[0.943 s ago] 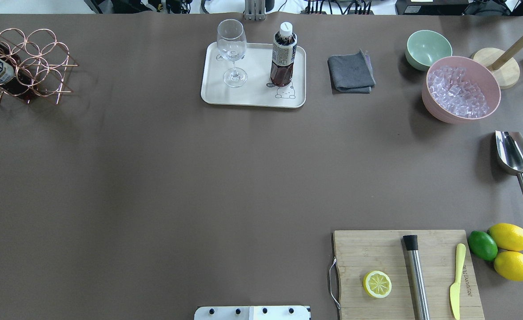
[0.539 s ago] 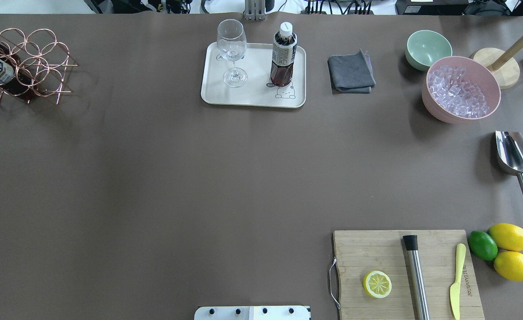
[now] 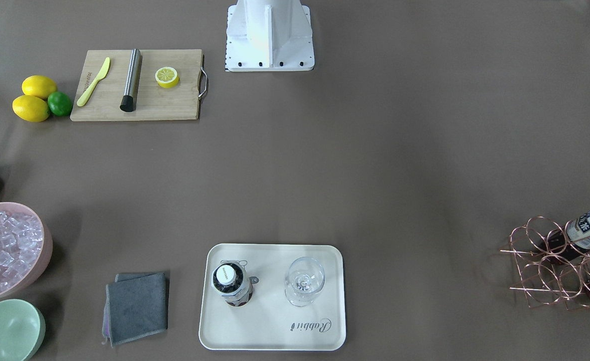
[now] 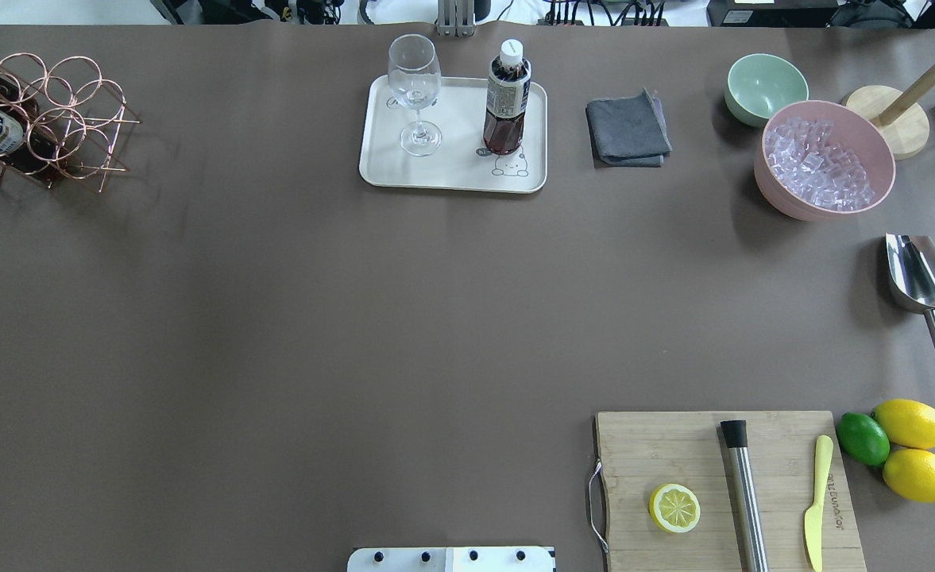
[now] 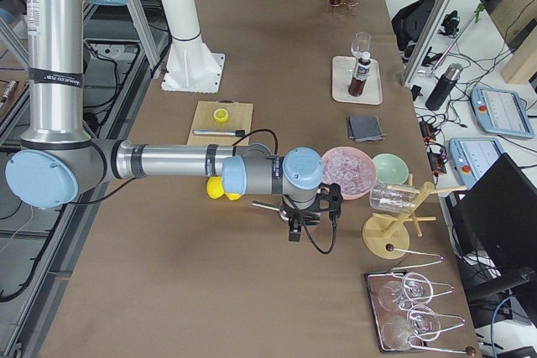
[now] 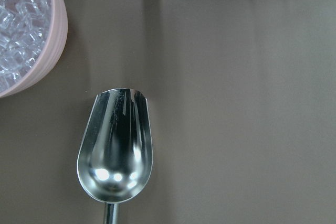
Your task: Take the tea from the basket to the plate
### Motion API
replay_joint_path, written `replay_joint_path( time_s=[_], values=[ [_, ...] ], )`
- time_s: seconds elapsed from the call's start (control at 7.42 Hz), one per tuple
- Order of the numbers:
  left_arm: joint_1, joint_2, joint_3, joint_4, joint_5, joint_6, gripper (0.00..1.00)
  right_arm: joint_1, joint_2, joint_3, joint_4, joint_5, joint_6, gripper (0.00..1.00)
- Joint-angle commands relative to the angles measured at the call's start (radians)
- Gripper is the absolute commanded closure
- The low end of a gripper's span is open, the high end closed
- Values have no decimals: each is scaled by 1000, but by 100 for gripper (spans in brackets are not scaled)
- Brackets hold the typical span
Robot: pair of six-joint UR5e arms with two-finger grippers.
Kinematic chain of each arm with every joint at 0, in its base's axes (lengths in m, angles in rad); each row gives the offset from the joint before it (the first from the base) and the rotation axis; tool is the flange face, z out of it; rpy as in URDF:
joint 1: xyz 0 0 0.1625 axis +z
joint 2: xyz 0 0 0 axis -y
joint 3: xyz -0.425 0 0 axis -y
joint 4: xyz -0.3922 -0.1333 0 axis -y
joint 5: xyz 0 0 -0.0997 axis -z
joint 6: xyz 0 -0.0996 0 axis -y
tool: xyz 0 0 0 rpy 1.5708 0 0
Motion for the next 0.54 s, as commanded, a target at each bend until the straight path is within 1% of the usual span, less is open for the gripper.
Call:
replay_joint_path(
  time_s=[0.0,0.4],
  values=[
    [-1,1,-8,0,1,0,100,-1,-6,5,1,1,3,0],
    [-1,5,-16,0,-1,-3,100,-1,-6,9,-1,-5,4,0]
  ],
)
